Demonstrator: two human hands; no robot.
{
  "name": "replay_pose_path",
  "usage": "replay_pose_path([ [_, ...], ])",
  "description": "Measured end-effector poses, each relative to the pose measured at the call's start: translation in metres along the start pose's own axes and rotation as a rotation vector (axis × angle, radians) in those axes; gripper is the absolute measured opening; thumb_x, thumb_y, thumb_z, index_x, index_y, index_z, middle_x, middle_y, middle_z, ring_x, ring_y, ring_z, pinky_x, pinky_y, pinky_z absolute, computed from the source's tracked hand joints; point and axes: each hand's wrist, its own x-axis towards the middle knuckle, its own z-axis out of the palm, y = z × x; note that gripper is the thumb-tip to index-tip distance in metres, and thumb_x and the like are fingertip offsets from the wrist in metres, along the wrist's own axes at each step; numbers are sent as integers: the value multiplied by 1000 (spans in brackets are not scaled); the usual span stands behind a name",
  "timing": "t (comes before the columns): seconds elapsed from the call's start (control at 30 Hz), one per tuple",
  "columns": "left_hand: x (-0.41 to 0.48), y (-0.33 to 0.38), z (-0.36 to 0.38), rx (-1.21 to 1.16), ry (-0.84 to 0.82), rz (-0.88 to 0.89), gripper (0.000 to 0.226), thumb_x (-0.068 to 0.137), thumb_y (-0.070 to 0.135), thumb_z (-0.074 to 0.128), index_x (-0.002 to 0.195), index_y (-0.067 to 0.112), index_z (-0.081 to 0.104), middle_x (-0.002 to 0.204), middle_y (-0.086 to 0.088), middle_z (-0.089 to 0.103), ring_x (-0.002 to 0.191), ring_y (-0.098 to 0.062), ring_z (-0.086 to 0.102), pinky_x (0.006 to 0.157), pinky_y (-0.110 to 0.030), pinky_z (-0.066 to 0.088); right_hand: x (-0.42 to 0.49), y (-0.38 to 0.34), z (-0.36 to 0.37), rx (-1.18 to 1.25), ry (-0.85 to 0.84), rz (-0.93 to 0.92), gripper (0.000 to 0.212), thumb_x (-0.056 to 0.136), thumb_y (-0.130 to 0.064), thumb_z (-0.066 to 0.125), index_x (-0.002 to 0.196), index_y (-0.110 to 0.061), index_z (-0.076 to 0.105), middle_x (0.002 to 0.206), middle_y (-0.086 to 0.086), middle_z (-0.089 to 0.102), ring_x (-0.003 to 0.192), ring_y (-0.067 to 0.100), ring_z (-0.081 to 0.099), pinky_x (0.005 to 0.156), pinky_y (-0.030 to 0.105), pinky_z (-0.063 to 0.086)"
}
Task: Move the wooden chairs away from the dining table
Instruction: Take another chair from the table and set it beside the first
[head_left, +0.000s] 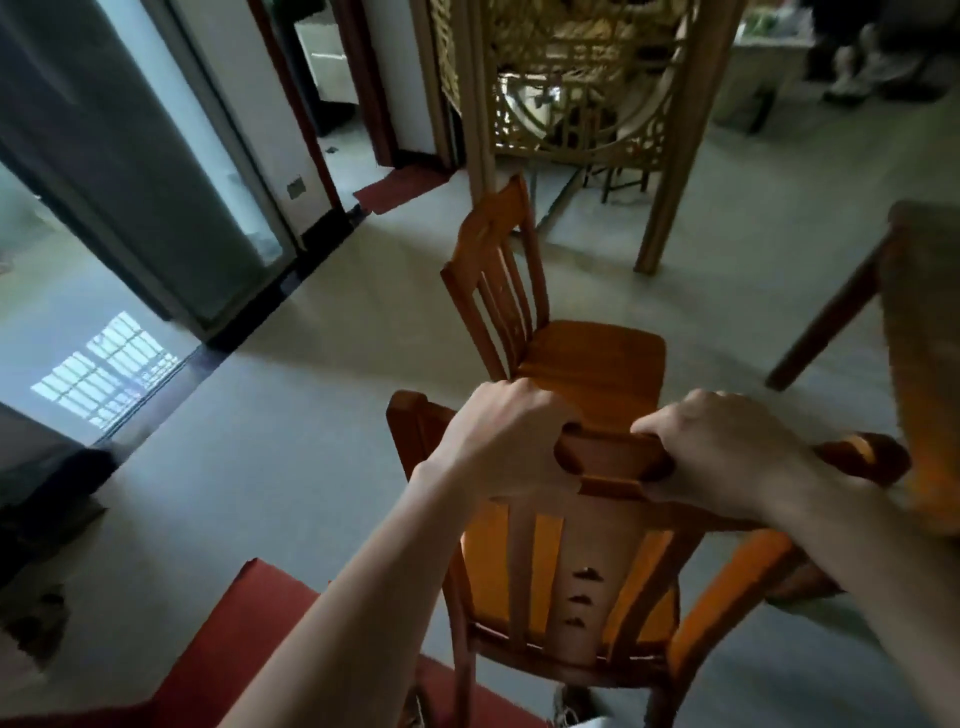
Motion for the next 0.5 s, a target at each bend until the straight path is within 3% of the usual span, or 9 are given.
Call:
replay_pose_path([
  [0.07, 19, -15, 7, -69, 8, 122, 23, 74, 46, 82, 79, 25, 72, 54, 18, 39, 43, -3, 40, 45, -15, 33, 5, -1, 2, 8, -1, 128, 16, 75, -44, 74, 72, -42, 59, 57, -23, 46, 64, 8, 60, 56, 26, 41],
  [0.17, 47, -32, 18, -98, -94, 286, 23, 75, 46, 78, 73, 29, 61, 57, 16, 44, 48, -8, 47, 48, -26, 47, 2, -9, 12, -19, 2, 356, 23, 78, -50, 71, 70, -31, 59, 57, -14, 52, 55, 7, 53, 50, 27, 40],
  [0.23, 63, -35, 22, -107, -110, 382, 31, 76, 50, 76, 68, 31, 52, 57, 16, 43, 49, -10, 47, 48, -25, 37, -3, -16, 16, -13, -24, 469, 26, 77, -48, 72, 67, -31, 56, 57, -9, 53, 54, 11, 54, 45, 26, 35],
  [0.3, 81, -27, 27, -83, -119, 532, 30, 77, 56, 76, 73, 29, 63, 62, 16, 49, 56, -15, 55, 53, -26, 32, -15, -22, 20, 6, -29, 613, 27, 76, -46, 72, 65, -32, 52, 57, -9, 53, 56, 13, 57, 43, 27, 34],
  [0.37, 98, -11, 36, -62, -138, 679, 28, 78, 57, 76, 83, 30, 70, 68, 14, 55, 63, -16, 59, 57, -28, 37, -33, -29, 27, 9, 24, 756, 27, 75, -47, 72, 66, -32, 52, 55, -10, 48, 56, 14, 57, 43, 28, 33],
  [0.5, 135, 29, 58, -57, -221, 915, 25, 81, 56, 75, 87, 33, 67, 68, 16, 52, 68, -14, 61, 65, -34, 55, -65, -30, 48, -15, 113, 960, 22, 76, -47, 74, 77, -30, 60, 54, -11, 37, 53, 13, 51, 45, 26, 23],
])
